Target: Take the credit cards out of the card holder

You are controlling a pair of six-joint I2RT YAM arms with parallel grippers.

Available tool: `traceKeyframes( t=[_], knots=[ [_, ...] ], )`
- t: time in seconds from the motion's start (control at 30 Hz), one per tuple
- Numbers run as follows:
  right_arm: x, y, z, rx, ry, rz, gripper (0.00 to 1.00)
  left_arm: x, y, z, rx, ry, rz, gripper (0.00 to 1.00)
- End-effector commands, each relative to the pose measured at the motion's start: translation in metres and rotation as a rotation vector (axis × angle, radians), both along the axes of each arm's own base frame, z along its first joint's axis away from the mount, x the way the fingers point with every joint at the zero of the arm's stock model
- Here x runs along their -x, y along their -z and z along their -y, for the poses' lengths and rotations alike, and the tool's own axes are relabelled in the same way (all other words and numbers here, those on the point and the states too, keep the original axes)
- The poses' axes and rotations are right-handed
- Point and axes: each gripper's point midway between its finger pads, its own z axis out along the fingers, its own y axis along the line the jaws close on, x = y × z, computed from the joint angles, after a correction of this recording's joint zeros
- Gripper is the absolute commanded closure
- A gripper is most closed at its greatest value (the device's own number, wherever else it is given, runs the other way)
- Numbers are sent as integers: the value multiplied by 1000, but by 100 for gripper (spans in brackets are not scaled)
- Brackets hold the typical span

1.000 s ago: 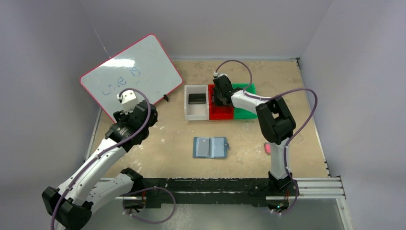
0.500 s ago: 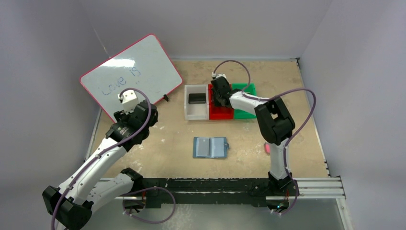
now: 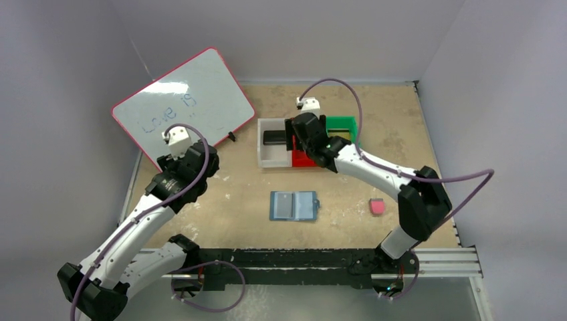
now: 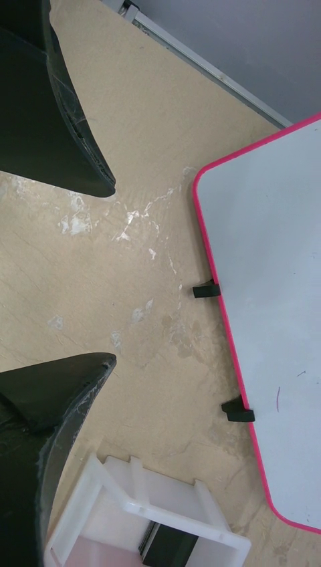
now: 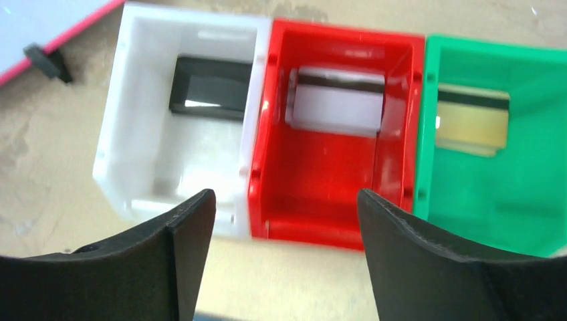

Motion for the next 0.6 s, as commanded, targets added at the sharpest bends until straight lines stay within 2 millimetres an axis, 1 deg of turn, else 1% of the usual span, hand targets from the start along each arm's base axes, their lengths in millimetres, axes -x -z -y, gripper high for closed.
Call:
traceKeyframes(
  t=[0.0,0.03,0.07,0.1,0.17,0.2,0.23,0.27,0.33,0.4,0.47,0.57],
  knots=[
    [41,-1,21,-39,181,25,10,-1,-21,-7,8,-31,77,13],
    [51,5,20,-126,210,-9,2,0,-22,-9,9,-36,82,12],
    [60,12,18,-191,208,-41,0,1,-24,-10,10,-40,89,12],
    [68,19,15,-246,192,-66,0,1,-25,-11,12,-44,95,12],
    [86,19,2,-380,108,-89,0,3,-27,-12,15,-50,106,12],
    [90,16,-1,-416,76,-73,0,3,-28,-13,17,-53,110,12],
    [98,15,-6,-463,41,-76,1,4,-29,-14,18,-54,115,12],
    [107,17,-13,-499,1,-97,6,4,-30,-14,21,-56,119,12],
    [120,23,-16,-497,29,-111,10,4,-31,-14,24,-57,123,12],
    [133,34,-18,-446,69,-145,12,5,-30,-14,25,-54,122,12],
    [143,46,-25,-394,97,-184,16,4,-30,-13,27,-51,122,12],
    [167,64,-42,-307,122,-214,19,4,-30,-13,24,-52,119,12]
  ],
)
